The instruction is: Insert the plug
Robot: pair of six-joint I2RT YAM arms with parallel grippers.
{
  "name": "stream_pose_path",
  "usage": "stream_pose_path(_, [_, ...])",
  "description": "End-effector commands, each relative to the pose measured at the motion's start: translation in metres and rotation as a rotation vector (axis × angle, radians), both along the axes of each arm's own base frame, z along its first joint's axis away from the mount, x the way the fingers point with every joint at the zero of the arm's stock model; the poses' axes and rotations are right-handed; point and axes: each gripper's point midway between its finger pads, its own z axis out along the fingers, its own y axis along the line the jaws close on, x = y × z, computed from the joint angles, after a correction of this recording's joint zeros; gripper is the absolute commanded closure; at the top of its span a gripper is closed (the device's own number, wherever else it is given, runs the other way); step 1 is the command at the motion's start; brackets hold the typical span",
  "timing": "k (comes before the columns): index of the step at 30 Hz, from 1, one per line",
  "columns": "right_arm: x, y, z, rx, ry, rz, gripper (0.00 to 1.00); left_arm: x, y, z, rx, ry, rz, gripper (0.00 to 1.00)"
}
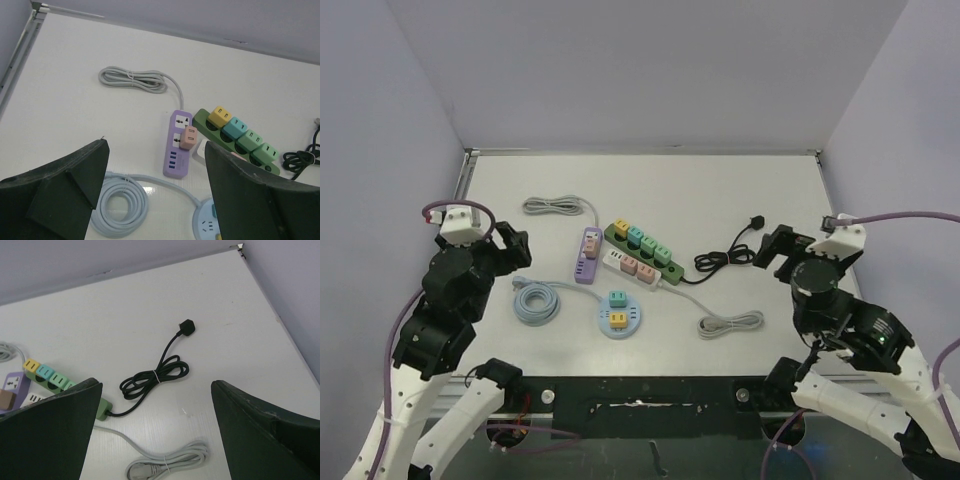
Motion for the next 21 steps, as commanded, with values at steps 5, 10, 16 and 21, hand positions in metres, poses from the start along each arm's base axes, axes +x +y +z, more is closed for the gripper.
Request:
stream_pose_path(5, [-0.020, -0.040, 0.014, 0.001, -0.011, -0.120, 0.01, -0.029, 0.030, 0.042, -0.015, -0.081, 0.097, 0.23])
stream_pose_path(10, [-0.022, -0.043, 0.012, -0.005, -0.008, -0.134, 0.02, -0.032, 0.031, 0.047, -0.022, -0.090, 0.095, 0.23])
stream_pose_path(16, [-0.021, -0.042, 0.013, -0.011, -0.017, -0.129, 0.02, -0.031, 0.029, 0.043, -0.025, -0.081, 0.093, 0.23])
stream_pose_path(21, [-0.019, -0.040, 0.009, -0.015, -0.008, -0.130, 0.02, -0.029, 0.028, 0.041, -0.026, -0.079, 0.088, 0.23])
